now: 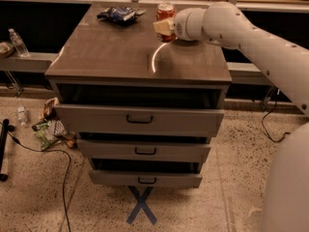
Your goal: Place coke can into paper bowl
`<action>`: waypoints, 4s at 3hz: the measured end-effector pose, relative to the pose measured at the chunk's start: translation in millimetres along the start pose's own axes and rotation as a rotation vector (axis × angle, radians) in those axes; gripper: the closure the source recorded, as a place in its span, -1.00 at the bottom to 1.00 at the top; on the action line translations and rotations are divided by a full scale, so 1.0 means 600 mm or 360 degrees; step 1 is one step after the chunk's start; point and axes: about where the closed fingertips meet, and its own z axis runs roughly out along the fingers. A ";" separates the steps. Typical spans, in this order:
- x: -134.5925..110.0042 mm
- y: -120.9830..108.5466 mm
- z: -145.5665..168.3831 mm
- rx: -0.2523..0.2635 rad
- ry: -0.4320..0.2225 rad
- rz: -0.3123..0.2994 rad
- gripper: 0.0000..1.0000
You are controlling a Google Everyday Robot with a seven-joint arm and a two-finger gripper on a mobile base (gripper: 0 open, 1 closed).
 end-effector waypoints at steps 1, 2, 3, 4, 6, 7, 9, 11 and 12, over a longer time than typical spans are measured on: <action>0.000 0.000 0.000 0.0000 0.0000 0.0000 1.00; -0.005 -0.050 -0.004 0.0138 0.0003 -0.0011 1.00; -0.009 -0.150 -0.015 0.0382 0.0030 -0.0001 1.00; -0.003 -0.216 -0.021 0.0509 0.0050 0.0024 1.00; -0.020 -0.275 -0.006 0.0578 0.0017 0.0042 1.00; -0.014 -0.290 0.007 0.0601 0.0012 0.0065 1.00; 0.026 -0.277 0.051 0.0559 0.0042 0.0185 0.63; 0.044 -0.262 0.073 0.0538 0.0056 0.0238 -0.45; 0.045 -0.258 0.071 0.0543 0.0062 0.0232 -0.91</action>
Offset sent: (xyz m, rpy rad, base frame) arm 0.0528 -0.1018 0.0279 -0.0830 -0.0876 -0.3094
